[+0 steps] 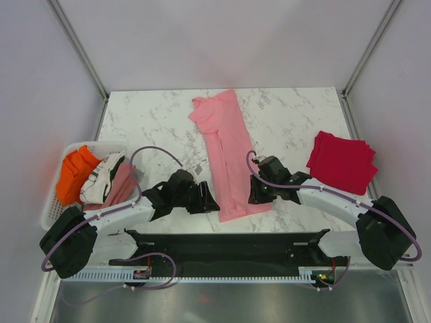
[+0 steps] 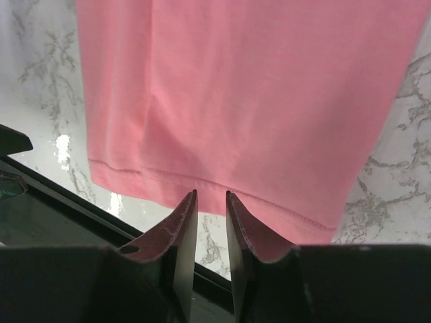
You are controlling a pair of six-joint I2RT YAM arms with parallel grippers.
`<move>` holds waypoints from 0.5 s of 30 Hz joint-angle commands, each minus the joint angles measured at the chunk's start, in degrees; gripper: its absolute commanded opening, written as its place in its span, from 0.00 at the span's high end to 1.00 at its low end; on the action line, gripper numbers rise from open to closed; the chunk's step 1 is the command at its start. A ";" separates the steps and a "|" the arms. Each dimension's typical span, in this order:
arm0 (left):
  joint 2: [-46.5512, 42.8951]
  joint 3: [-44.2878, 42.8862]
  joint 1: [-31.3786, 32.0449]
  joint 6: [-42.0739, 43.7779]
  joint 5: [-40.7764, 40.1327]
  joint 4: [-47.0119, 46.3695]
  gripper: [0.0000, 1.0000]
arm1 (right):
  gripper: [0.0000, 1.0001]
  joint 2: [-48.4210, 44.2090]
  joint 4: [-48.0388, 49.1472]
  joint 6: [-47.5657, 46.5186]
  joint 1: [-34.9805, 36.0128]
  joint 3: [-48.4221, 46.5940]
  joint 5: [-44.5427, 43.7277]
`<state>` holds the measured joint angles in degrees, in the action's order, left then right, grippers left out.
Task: Fold and stack the t-shirts
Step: Fold the tshirt
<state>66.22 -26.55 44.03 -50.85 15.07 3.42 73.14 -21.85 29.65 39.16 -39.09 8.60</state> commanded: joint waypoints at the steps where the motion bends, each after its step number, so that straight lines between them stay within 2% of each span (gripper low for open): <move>1: 1.54 -0.35 1.41 -4.26 -1.97 -3.16 0.46 | 0.70 0.94 3.30 -1.70 0.30 1.03 0.18; 6: 0.76 0.44 1.41 -4.70 -3.12 -3.24 0.45 | 0.78 5.25 4.88 -1.79 1.80 1.82 -0.51; 15: -0.37 1.59 1.23 -4.88 -4.43 -0.80 0.46 | 0.78 7.36 9.54 5.67 11.73 5.16 -4.37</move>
<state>67.66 -25.19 45.12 -54.39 13.26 2.55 79.68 -14.17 31.66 48.77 -35.55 6.68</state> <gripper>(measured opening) 0.547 0.218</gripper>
